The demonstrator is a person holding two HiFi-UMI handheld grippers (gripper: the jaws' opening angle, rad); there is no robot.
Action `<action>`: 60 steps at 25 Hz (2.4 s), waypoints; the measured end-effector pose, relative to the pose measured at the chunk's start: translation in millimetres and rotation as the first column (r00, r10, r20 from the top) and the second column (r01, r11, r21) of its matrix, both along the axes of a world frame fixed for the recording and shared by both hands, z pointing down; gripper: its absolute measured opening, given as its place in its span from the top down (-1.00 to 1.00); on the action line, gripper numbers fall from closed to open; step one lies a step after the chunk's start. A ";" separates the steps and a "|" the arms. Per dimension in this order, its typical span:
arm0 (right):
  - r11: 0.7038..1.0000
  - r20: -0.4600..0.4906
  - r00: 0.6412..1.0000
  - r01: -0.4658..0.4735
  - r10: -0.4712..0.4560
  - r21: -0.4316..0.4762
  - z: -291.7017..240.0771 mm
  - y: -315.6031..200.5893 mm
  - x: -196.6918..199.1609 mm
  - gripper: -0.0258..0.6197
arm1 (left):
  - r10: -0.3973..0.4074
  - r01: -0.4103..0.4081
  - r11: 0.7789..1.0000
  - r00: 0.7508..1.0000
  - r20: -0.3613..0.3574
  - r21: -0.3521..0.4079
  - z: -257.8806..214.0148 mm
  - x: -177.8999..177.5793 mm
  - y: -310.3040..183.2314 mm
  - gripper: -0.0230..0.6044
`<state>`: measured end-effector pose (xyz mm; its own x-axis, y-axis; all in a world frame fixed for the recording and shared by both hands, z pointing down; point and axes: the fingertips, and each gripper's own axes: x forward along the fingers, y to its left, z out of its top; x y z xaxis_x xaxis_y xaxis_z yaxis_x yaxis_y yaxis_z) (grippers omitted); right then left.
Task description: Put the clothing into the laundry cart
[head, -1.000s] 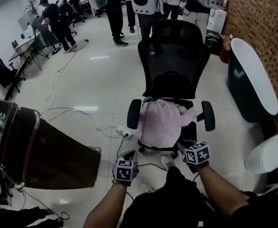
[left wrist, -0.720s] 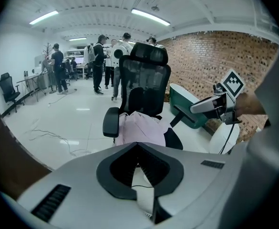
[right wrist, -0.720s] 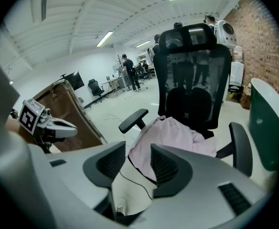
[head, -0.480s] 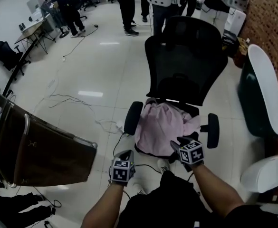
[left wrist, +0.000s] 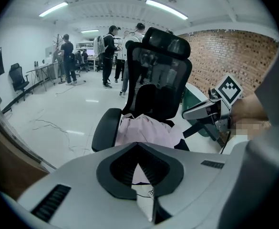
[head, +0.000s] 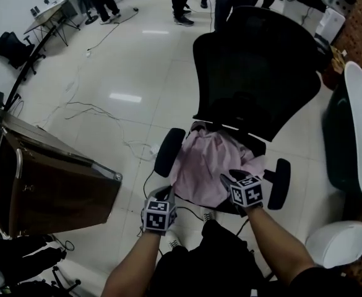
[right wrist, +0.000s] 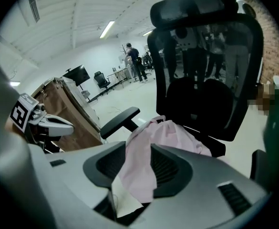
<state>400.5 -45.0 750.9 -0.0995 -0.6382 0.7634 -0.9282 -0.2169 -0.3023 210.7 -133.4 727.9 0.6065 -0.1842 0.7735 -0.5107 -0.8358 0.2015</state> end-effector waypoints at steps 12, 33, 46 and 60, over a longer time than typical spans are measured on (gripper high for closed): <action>0.999 0.031 0.999 0.038 -0.038 0.002 49.7 -56.2 69.3 0.25 | -0.045 0.046 0.998 0.999 0.022 -0.032 45.3 75.1 -12.1 0.93; 0.993 -0.063 0.995 0.070 -0.076 -0.090 165.8 -131.7 145.9 -0.08 | -0.073 0.082 0.990 0.994 0.084 -0.114 121.2 131.9 -40.6 0.93; 0.982 -0.028 0.992 0.115 -0.121 -0.147 235.8 -141.3 149.8 -0.22 | -0.078 0.091 0.984 0.993 0.087 -0.153 169.7 149.4 -51.1 0.93; 0.971 -0.059 0.987 0.136 -0.150 -0.198 277.0 -138.6 145.7 0.36 | -0.077 0.086 0.988 0.995 0.069 -0.132 172.4 140.7 -56.6 0.93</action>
<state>546.2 -183.5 1027.9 -0.1188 -0.4612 0.8793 -0.9718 -0.1277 -0.1983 351.4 -190.0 900.3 0.5425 -0.1226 0.8311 -0.5914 -0.7584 0.2742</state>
